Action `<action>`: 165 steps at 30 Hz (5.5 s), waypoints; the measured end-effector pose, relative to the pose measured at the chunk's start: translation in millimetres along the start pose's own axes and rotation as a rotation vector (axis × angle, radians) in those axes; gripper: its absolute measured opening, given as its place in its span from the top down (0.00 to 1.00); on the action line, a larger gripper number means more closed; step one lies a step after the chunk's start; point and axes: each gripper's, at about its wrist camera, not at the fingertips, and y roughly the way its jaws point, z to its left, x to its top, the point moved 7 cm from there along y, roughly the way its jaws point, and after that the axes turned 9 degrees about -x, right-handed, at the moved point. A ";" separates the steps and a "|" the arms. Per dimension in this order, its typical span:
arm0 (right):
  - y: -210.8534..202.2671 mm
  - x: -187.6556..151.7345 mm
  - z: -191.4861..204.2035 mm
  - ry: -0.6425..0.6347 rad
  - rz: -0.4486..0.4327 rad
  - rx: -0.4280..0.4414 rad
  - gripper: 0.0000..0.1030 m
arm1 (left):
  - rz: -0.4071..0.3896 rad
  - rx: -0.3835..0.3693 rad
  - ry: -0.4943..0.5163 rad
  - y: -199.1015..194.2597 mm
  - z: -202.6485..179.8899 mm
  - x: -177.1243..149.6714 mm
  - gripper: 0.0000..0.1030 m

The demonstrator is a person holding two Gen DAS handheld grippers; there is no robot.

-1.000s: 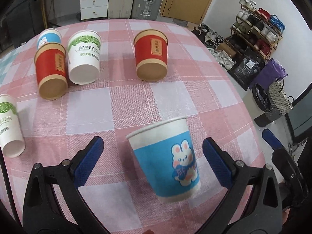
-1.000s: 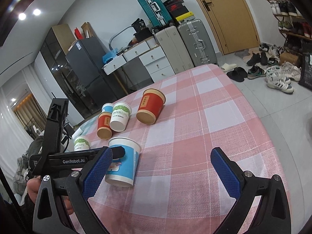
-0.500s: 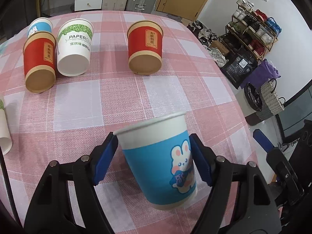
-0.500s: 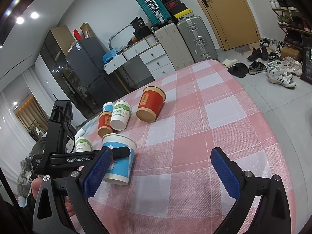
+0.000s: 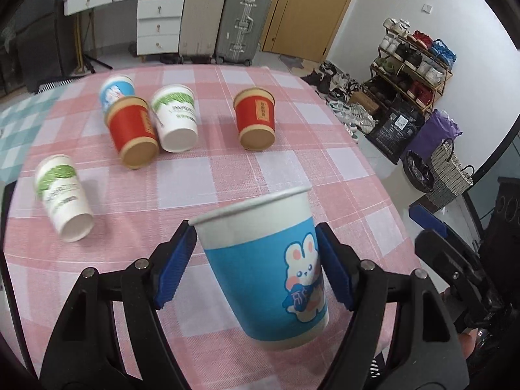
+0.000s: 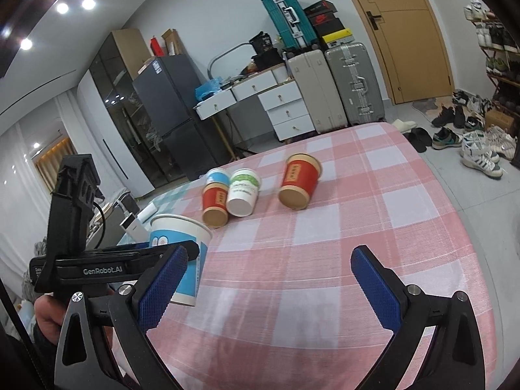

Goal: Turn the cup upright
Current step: 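Lift the blue bunny cup with the left gripper and carry it aside, then lower the blue cup onto the tablecloth and open the left gripper, then bring the right gripper to the blue cup and close on it, then lift the blue cup with the right gripper and turn its rim upward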

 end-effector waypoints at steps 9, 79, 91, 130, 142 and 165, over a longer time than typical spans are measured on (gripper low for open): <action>-21.3 -7.4 64.2 -0.103 -0.018 0.045 0.00 | -0.104 0.063 0.023 -96.7 19.7 -30.1 0.29; 9.7 -64.4 162.6 -0.269 0.067 0.113 0.00 | 0.131 0.122 -0.235 -74.0 132.2 -149.3 0.17; -2.2 -57.9 154.2 -0.237 0.058 0.118 0.00 | -0.007 0.155 -0.191 -120.9 112.8 -124.3 0.17; 44.4 -106.2 240.4 -0.350 0.498 0.216 0.00 | -0.488 0.385 -0.196 -298.0 137.8 -175.4 0.00; 114.3 -135.6 223.5 0.001 0.855 0.231 0.01 | -0.409 0.368 -0.298 -258.9 197.8 -197.8 0.01; 144.6 -159.6 241.1 -0.097 0.951 0.158 0.32 | -0.352 0.317 -0.336 -229.2 221.7 -207.2 0.01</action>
